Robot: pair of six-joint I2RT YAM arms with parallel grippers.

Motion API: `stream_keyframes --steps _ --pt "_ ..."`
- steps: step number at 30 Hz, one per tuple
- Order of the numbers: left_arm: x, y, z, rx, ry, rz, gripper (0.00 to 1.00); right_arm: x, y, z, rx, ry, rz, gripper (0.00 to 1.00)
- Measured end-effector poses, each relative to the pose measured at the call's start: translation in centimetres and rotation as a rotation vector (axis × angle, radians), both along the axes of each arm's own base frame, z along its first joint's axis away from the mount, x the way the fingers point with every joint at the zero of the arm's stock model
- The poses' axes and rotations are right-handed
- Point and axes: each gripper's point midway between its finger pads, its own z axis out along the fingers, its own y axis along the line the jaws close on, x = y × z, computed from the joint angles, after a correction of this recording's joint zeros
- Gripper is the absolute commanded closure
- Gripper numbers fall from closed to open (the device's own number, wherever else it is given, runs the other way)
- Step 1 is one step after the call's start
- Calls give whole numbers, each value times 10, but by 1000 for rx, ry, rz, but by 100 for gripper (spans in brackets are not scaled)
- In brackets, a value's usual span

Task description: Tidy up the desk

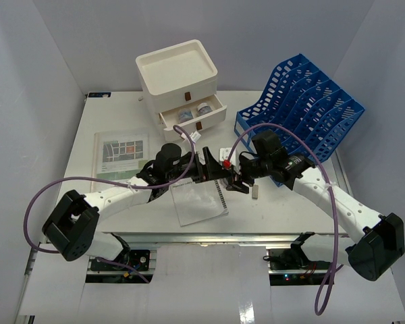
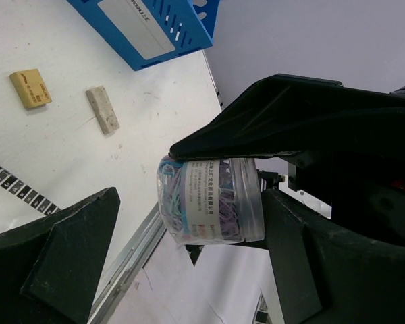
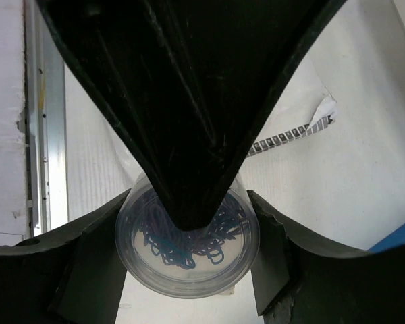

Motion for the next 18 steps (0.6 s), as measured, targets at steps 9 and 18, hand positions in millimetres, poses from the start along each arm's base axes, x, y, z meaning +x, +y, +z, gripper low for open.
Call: stream_keyframes --steps 9,18 --pt "4 -11 10 -42 17 -14 81 14 -2 2 -15 -48 -58 51" --pt "5 -10 2 -7 25 -14 96 24 -1 1 -6 -83 -93 10"
